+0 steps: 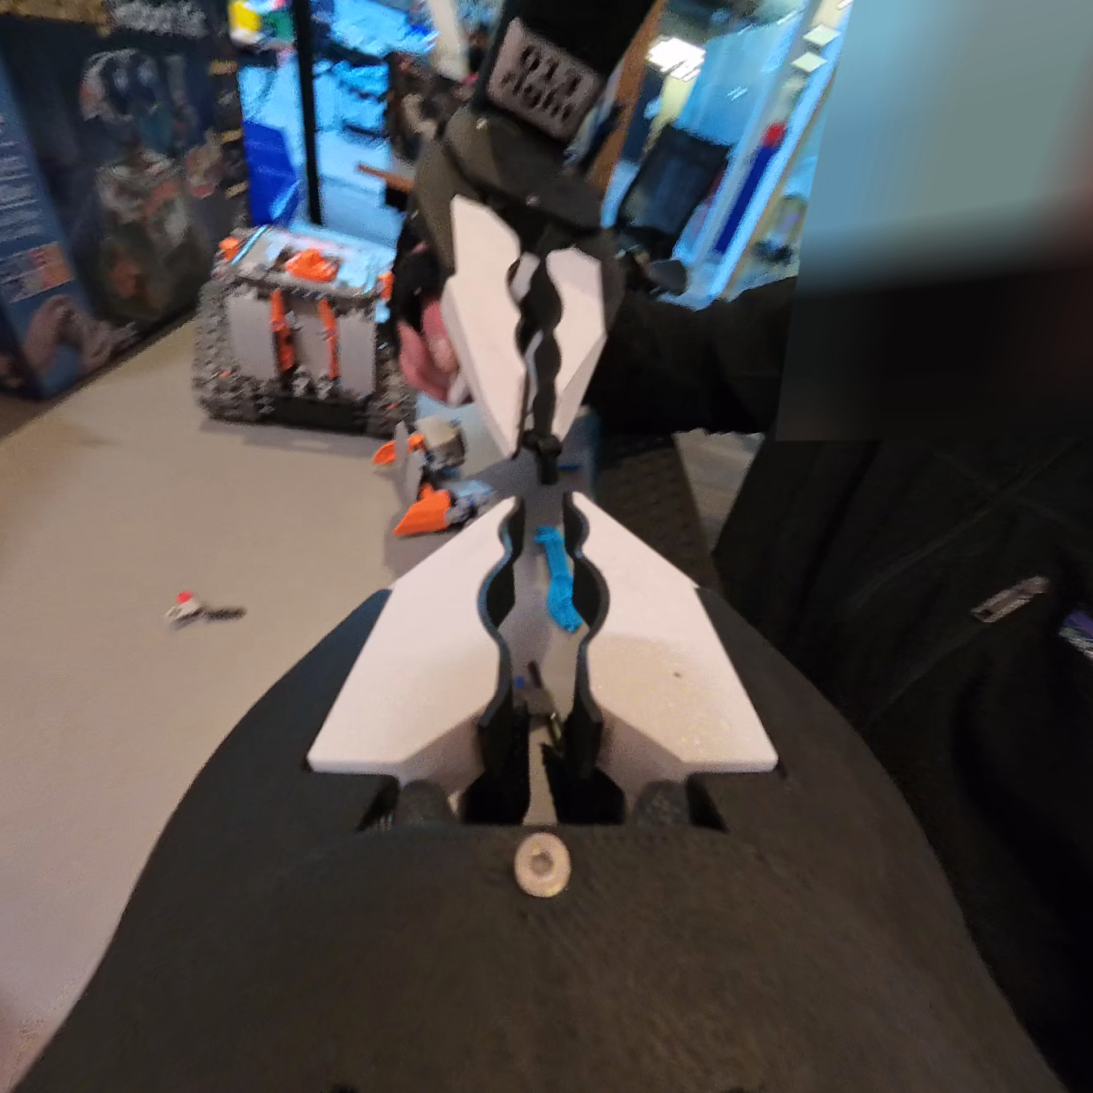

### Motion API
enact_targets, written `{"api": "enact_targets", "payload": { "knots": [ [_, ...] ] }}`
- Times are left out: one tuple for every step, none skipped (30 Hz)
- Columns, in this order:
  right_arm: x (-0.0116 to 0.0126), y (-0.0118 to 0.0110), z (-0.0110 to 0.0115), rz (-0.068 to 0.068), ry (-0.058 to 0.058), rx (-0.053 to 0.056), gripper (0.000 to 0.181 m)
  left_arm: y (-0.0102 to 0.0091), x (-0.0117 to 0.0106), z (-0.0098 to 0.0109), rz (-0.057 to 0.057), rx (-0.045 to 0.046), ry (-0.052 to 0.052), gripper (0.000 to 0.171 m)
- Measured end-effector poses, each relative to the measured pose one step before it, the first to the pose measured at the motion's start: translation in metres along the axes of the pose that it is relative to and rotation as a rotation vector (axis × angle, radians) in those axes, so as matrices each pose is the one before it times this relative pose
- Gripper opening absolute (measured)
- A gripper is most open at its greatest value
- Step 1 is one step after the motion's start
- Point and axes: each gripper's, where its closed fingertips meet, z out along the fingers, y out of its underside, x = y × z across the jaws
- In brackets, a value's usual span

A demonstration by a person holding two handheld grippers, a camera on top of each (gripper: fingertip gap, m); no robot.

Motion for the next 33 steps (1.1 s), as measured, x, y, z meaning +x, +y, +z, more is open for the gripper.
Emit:
{"api": "enact_targets", "payload": {
  "knots": [
    [0.00225, 0.00255, 0.00004, 0.0061, 0.0115, -0.0107, 0.004, 0.00665, -0.00287, -0.00139, 0.0058, -0.03839, -0.0476, 0.018],
    [0.0021, 0.0031, 0.00012, 0.0025, 0.011, -0.0153, 0.004, 0.00675, 0.00183, -0.00124, 0.0099, -0.0336, -0.0214, 0.021],
    [0.00181, 0.0033, 0.00033, -0.0017, 0.011, -0.0158, 0.004, 0.00898, -0.00166, -0.00089, 0.0069, -0.04509, -0.0463, 0.021],
    [0.00176, 0.00307, 0.00026, -0.0011, 0.0114, -0.0127, 0.004, 0.01478, -0.00465, 0.00049, 0.0169, -0.08032, -0.0687, 0.026],
    [0.00147, 0.00279, 0.00064, 0.0017, 0.0081, -0.0101, 0.004, 0.01743, -0.00269, 0.0021, 0.027, -0.09235, -0.0578, 0.032],
    [0.00109, 0.00318, 0.00119, 0.0013, 0.0059, -0.0129, 0.004, 0.01578, -0.00151, 0.00342, 0.0306, -0.0795, -0.0517, 0.033],
    [0.00106, 0.00364, 0.00159, -0.0019, 0.0061, -0.0162, 0.004, 0.01401, -0.00119, 0.00495, 0.0291, -0.06746, -0.0456, 0.035],
    [0.00038, 0.00311, 0.00194, -0.0022, 0.0035, -0.0134, 0.004, 0.01233, -0.00056, 0.00568, 0.031, -0.05761, -0.0383, 0.035],
    [-0.00026, 0.00275, 0.00196, 0.0004, -0.0008, -0.0102, 0.004, 0.01086, -0.00258, 0.0057, 0.042, -0.04824, -0.0491, 0.034],
    [-0.00011, 0.00271, 0.00193, 0.001, 0.0002, -0.0098, 0.004, 0.00995, -0.00166, 0.00566, 0.0467, -0.04276, -0.0446, 0.033],
    [0.00037, 0.00272, 0.00175, 0.0002, 0.0039, -0.0116, 0.004, 0.00792, 0.00145, 0.00608, 0.0385, -0.03232, -0.0217, 0.032],
    [0.00031, 0.00263, 0.00156, 0.0001, 0.0033, -0.0111, 0.004, 0.00607, 0.00154, 0.00582, 0.0314, -0.02653, -0.0175, 0.032],
    [-0.00004, 0.00185, 0.00126, 0.0006, 0.001, -0.0067, 0.004, 0.00402, 0.00064, 0.0048, 0.0175, -0.01595, -0.0142, 0.03],
    [0.00012, 0.00144, 0.0011, 0.0015, 0.0018, -0.004, 0.004, 0.00319, 0.00099, 0.00431, -0.006, -0.01408, 0.0028, 0.029],
    [0.00056, 0.0016, 0.00106, 0.0009, 0.0041, -0.0053, 0.004, 0.00157, 0.00125, 0.00379, -0.014, -0.00587, 0.0124, 0.026],
    [0.00054, 0.00179, 0.0012, -0.0009, 0.0043, -0.007, 0.004, -0.00392, 0.00071, 0.0013, -0.0108, 0.02885, 0.011, 0.022],
    [0.00015, 0.00161, 0.00119, -0.0024, 0.002, -0.0057, 0.004, -0.00137, -0.00085, 0.0011, -0.0128, 0.01175, 0.004, 0.019],
    [-0.0001, 0.00127, 0.00114, -0.002, 0.0021, -0.0036, 0.004, -0.0003, -0.00189, 0.00066, -0.0147, 0.00438, -0.0013, 0.018],
    [0.00005, 0.00158, 0.00116, -0.0011, 0.0033, -0.0068, 0.004, -0.00054, -0.00142, 0.00016, -0.0137, 0.00581, 0.0004, 0.017],
    [0.00022, 0.00217, 0.00099, -0.003, 0.0044, -0.0098, 0.004, -0.0004, -0.00102, 0.0001, -0.0169, 0.00838, 0.0035, 0.016],
    [0.0003, 0.00182, 0.00084, -0.0053, 0.0058, -0.0073, 0.004, 0.00008, -0.00201, -0.00007, -0.0222, 0.00547, -0.0017, 0.015],
    [0.00059, 0.00164, 0.00057, -0.0037, 0.0069, -0.0059, 0.004, -0.00007, -0.00324, -0.00061, -0.0274, 0.00725, -0.0086, 0.014],
    [0.0011, 0.00191, 0.00048, -0.0023, 0.0098, -0.0077, 0.004, -0.00045, -0.00014, -0.00058, -0.0315, 0.01074, 0.0123, 0.014],
    [0.00132, 0.00171, 0.0003, -0.0024, 0.0113, -0.0071, 0.004, -0.00101, 0.0005, -0.00055, -0.0314, 0.01464, 0.015, 0.013],
    [0.00065, 0.00151, 0.00042, -0.0005, 0.0066, -0.0054, 0.004, -0.00108, -0.00117, -0.00063, -0.0331, 0.01494, 0.0043, 0.013],
    [0.00068, 0.00148, 0.00043, 0.0, 0.0068, -0.0063, 0.004, -0.00117, 0.00008, -0.00093, -0.0362, 0.01589, 0.0154, 0.013],
    [0.00114, 0.00173, 0.00054, -0.0017, 0.0113, -0.008, 0.004, -0.00305, 0.00089, -0.00172, -0.0329, 0.02686, 0.0197, 0.013],
    [0.00092, 0.00179, 0.00079, -0.0027, 0.0106, -0.0095, 0.004, -0.00531, -0.00056, -0.00243, -0.0406, 0.03922, 0.0126, 0.013],
    [0.00065, 0.00208, 0.00126, -0.0038, 0.0107, -0.0118, 0.004, -0.00577, 0.00061, -0.00232, -0.0507, 0.04203, 0.0242, 0.013],
    [0.00031, 0.00226, 0.00175, -0.0057, 0.011, -0.0137, 0.004, -0.0063, 0.00327, -0.00209, -0.0476, 0.04615, 0.0422, 0.014],
    [-0.00035, 0.00189, 0.00195, -0.0093, 0.0095, -0.0113, 0.004, -0.00706, 0.00215, -0.00196, -0.0451, 0.05211, 0.0338, 0.013],
    [-0.00052, 0.00121, 0.00187, -0.0086, 0.0094, -0.0083, 0.004, -0.00592, 0.00131, -0.00146, -0.0502, 0.04469, 0.0294, 0.013],
    [0.00001, 0.00092, 0.00184, -0.0086, 0.0141, -0.0074, 0.004, -0.00502, 0.00352, -0.0011, -0.0362, 0.0386, 0.0401, 0.013]
  ]
}}
